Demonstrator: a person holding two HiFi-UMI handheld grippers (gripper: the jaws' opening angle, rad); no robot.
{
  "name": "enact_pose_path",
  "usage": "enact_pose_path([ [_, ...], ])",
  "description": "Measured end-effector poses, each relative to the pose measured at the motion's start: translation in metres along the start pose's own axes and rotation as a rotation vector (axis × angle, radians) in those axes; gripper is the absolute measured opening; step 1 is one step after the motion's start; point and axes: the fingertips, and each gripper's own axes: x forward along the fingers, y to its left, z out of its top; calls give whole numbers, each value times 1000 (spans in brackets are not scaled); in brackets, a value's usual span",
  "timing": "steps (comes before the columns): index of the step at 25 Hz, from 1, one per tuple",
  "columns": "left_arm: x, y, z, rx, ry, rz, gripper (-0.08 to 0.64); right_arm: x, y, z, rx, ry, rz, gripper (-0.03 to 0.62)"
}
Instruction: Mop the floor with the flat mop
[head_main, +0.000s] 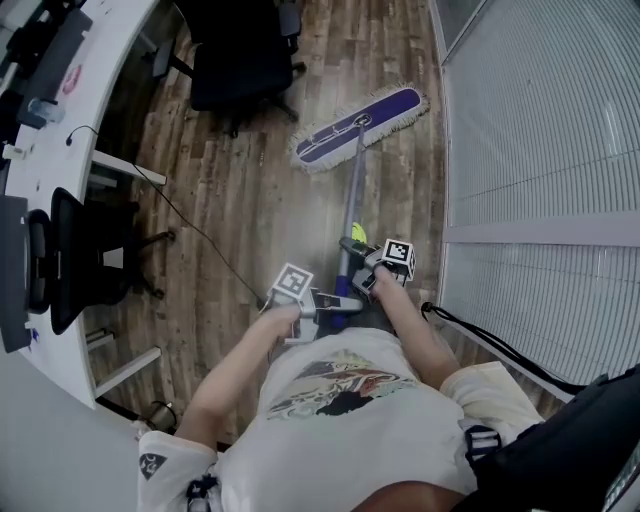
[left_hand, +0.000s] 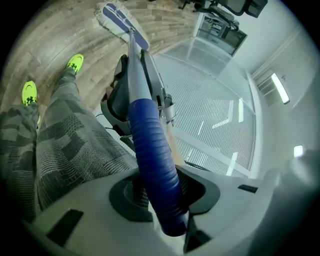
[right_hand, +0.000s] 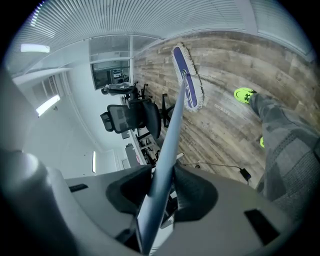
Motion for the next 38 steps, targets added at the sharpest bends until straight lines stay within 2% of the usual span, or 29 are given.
enact_pose_path([
  [3, -9, 17, -32, -4, 21, 12, 117, -8, -21, -28, 13, -27, 17, 132],
  [6, -13, 21, -44, -9, 26, 20, 117, -11, -28, -39, 36, -41, 28, 132],
  [12, -10, 17, -42, 4, 13, 14, 118, -13, -21, -38, 37, -73, 47, 133],
  [17, -8, 13, -42, 28, 63, 28, 123, -12, -17, -35, 26, -63, 61, 135],
  [21, 1, 4, -25, 33, 83, 33, 126, -9, -6, -17, 14, -63, 55, 138],
  [23, 4, -1, -10, 25, 73, 35, 126, -5, 1, -3, 18, -66, 53, 137],
  [27, 19, -28, 50, 12, 30, 23, 126, 12, 32, 51, 18, -50, 44, 137],
  [38, 75, -109, 182, 3, -45, -12, 126, 34, 117, 180, 7, 18, 18, 138],
])
